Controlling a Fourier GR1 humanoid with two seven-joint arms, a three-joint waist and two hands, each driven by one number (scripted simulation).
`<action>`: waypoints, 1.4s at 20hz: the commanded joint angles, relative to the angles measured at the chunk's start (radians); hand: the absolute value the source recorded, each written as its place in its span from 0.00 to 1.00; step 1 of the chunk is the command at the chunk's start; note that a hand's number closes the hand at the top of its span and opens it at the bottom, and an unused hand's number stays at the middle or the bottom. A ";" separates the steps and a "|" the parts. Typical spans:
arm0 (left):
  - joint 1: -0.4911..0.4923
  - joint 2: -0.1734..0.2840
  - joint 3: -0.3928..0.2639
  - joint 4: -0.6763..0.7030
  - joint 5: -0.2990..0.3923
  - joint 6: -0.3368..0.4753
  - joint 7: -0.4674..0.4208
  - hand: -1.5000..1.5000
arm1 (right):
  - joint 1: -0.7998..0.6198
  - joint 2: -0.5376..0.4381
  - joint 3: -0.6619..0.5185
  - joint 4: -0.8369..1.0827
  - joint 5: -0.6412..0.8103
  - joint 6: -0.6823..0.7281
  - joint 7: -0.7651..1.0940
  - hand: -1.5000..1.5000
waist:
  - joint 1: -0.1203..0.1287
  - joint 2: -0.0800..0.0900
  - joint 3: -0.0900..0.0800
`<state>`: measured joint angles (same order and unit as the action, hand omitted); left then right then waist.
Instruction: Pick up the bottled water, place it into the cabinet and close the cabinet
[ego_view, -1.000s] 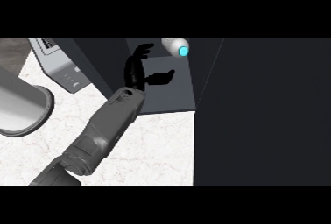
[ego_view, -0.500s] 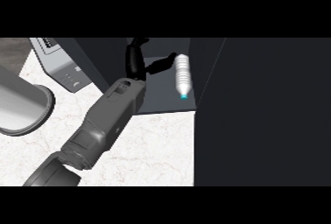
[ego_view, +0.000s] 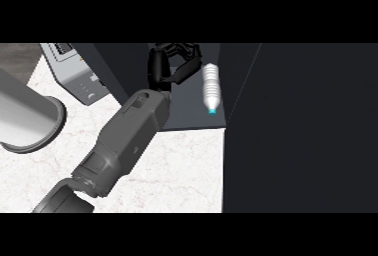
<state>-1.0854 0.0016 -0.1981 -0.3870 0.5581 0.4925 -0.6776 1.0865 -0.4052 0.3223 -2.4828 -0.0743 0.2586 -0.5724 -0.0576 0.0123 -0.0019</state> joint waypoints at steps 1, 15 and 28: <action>0.030 -0.002 -0.049 -0.069 0.063 -0.022 0.000 1.00 | -0.005 -0.005 -0.017 -0.113 -0.044 -0.011 0.075 0.00 | 0.012 -0.007 0.001; 0.467 -0.002 -0.398 -0.591 0.243 -0.235 0.113 0.00 | 0.054 0.002 0.079 -0.145 0.047 -0.063 0.080 0.00 | 0.059 -0.027 0.000; 1.045 0.292 -0.495 -1.140 0.180 -0.156 0.062 0.00 | 0.041 -0.067 0.133 -0.096 0.156 -0.081 0.054 0.00 | 0.101 -0.027 0.001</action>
<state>-0.1784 0.1888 -0.6917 -1.3703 0.7295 0.3321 -0.6141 1.1285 -0.4202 0.4555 -2.4949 -0.0186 0.1614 -0.5589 0.0340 -0.0159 -0.0022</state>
